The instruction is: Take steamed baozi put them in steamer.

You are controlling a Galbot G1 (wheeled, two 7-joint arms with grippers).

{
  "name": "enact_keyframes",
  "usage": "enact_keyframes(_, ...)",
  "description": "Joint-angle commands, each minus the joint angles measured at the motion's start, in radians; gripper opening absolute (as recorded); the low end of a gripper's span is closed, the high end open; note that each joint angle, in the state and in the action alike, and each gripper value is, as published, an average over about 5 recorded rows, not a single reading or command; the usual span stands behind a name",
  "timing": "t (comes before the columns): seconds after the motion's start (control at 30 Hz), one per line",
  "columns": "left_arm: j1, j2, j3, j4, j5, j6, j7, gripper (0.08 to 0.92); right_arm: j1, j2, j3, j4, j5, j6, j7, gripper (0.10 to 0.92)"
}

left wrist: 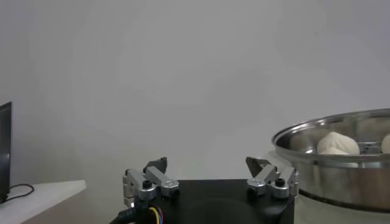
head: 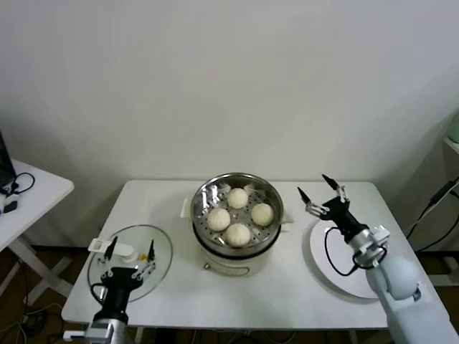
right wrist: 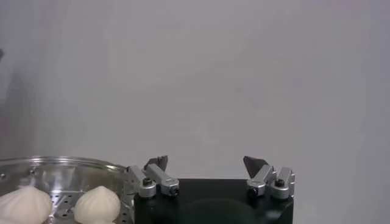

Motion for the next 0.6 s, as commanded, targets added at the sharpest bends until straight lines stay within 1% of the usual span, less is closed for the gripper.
enact_keyframes(0.03,-0.002,0.003,-0.002,0.000,0.003,0.004,0.001,0.823,-0.240,0.164,0.121,0.099,-0.020,0.043,0.068,0.823)
enact_keyframes(0.6,0.013,0.009,-0.032,-0.012,-0.026,0.022,0.019,0.823,-0.368,0.211,0.151,0.136,-0.023,0.081,0.070,0.823)
